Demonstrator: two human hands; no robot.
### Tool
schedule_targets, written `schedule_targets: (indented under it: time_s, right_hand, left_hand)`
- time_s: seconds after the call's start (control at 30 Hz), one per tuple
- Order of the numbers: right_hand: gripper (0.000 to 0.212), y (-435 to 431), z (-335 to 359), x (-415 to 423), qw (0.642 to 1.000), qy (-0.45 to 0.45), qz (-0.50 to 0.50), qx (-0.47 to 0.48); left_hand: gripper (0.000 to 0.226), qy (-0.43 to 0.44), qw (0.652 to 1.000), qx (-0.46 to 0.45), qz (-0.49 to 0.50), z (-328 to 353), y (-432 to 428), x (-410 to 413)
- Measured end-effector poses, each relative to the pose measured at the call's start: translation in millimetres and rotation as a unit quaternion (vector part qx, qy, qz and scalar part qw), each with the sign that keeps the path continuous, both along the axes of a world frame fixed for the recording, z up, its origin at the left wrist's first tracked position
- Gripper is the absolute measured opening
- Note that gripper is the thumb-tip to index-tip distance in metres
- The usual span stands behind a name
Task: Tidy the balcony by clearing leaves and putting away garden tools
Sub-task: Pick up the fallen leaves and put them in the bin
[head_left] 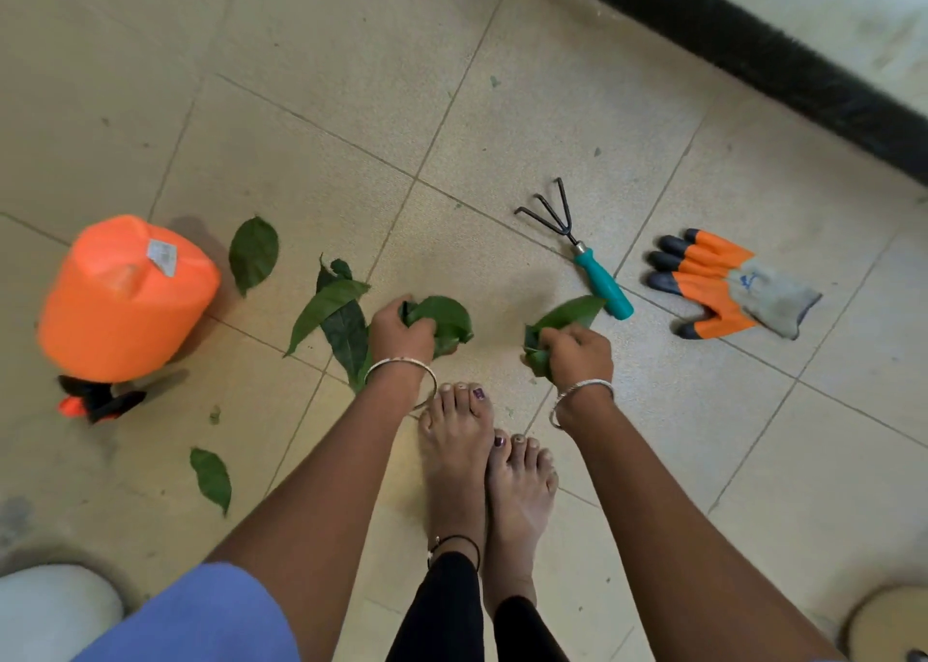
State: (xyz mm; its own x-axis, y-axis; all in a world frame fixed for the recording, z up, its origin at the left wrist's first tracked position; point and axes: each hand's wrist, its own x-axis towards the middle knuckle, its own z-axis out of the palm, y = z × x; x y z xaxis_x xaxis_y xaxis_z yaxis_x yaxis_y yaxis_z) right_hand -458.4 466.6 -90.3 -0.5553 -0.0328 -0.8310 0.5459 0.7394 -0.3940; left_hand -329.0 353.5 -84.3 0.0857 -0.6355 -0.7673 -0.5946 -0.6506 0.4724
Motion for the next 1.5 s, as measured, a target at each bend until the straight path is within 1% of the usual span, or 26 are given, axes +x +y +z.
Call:
schedule_targets:
  time_s: [0.07, 0.1, 0.17, 0.27, 0.4, 0.47, 0.53, 0.6, 0.63, 0.77, 0.83, 0.9, 0.93, 0.97, 1.03, 1.07, 1.13, 1.23, 1.3, 1.37, 1.5]
  right_hand:
    - [0.009, 0.2, 34.0, -0.7, 0.996, -0.012, -0.078, -0.041]
    - [0.016, -2.5, 56.5, -1.0, 0.992, -0.019, -0.108, -0.064]
    - [0.029, -5.5, 98.1, -0.7, 0.985, -0.032, -0.142, -0.098]
    - [0.041, -12.7, 170.4, 1.0, 0.975, -0.046, -0.170, -0.133]
    - [0.046, -21.7, 260.9, 9.1, 0.965, -0.077, -0.174, -0.182]
    - [0.049, -24.3, 314.7, 11.8, 0.963, -0.092, -0.153, -0.200]
    - [0.057, -26.6, 366.8, 12.7, 0.963, -0.100, -0.131, -0.212]
    - [0.065, -28.0, 423.4, 13.9, 0.960, -0.108, -0.125, -0.228]
    - [0.066, -28.5, 451.0, 15.0, 0.957, -0.110, -0.123, -0.239]
    - [0.049, -20.3, 563.5, 23.6, 0.936, -0.118, -0.109, -0.313]
    - [0.034, -14.5, 615.5, 31.0, 0.922, -0.119, -0.098, -0.355]
    - [0.012, -4.4, 665.7, 38.2, 0.912, -0.105, -0.091, -0.385]
    - [0.009, 2.3, 689.1, 40.9, 0.908, -0.093, -0.093, -0.397]
    - [0.014, 7.2, 707.0, 42.5, 0.906, -0.078, -0.095, -0.405]
    - [0.018, 17.0, 740.5, 44.3, 0.905, -0.042, -0.098, -0.411]
    - [0.019, 22.3, 755.1, 45.5, 0.906, -0.025, -0.102, -0.409]
    - [0.021, 32.3, 781.6, 45.4, 0.907, 0.000, -0.116, -0.405]
    - [0.016, 46.8, 813.3, 43.0, 0.904, 0.025, -0.141, -0.403]
    - [0.012, 59.8, 833.1, 42.6, 0.898, 0.053, -0.163, -0.404]
    - [0.010, 77.3, 849.4, 46.5, 0.886, 0.077, -0.195, -0.413]
    - [0.009, 121.8, 868.7, 61.3, 0.853, 0.105, -0.259, -0.441]
  left_hand:
    - [0.036, 0.020, 0.998, 0.027, 0.058, 29.9, 5.5, 8.2]
    - [0.034, 0.032, 0.996, 0.034, 0.081, 47.6, 7.3, 11.3]
    - [0.029, 0.055, 0.991, 0.032, 0.115, 78.8, 12.1, 17.4]
    - [0.025, 0.076, 0.986, 0.024, 0.144, 147.7, 10.4, 18.6]
    - [0.020, 0.170, 0.959, 0.050, 0.221, 258.1, 0.6, 9.7]
    - [0.015, 0.209, 0.944, 0.060, 0.248, 315.1, -1.3, 9.0]
    - [0.008, 0.240, 0.925, 0.066, 0.288, 373.9, -2.4, 7.9]
    - [0.010, 0.266, 0.907, 0.063, 0.319, 433.3, -4.3, 11.1]
    - [0.015, 0.278, 0.901, 0.060, 0.326, 461.6, -5.9, 12.0]
    - [0.033, 0.303, 0.898, 0.074, 0.311, 573.4, 4.9, 20.8]
    - [0.034, 0.317, 0.898, 0.043, 0.303, 616.5, 18.4, 25.4]
    - [0.036, 0.352, 0.888, 0.008, 0.295, 658.0, 35.3, 31.6]
    - [0.041, 0.372, 0.881, -0.004, 0.290, 678.0, 44.0, 34.7]
    - [0.040, 0.387, 0.875, -0.011, 0.290, 694.3, 49.6, 36.2]
    - [0.025, 0.412, 0.866, -0.019, 0.283, 727.4, 59.6, 35.6]
    - [0.023, 0.426, 0.860, -0.019, 0.282, 741.9, 64.2, 34.2]
    - [0.028, 0.454, 0.846, -0.009, 0.279, 767.6, 70.8, 28.9]
    - [0.032, 0.496, 0.827, 0.038, 0.263, 803.1, 77.4, 23.5]
    - [0.033, 0.522, 0.816, 0.054, 0.242, 823.1, 84.3, 22.0]
    - [0.032, 0.541, 0.808, 0.065, 0.225, 836.3, 95.2, 20.9]
    - [0.029, 0.559, 0.805, 0.104, 0.173, 850.4, 127.4, 22.1]
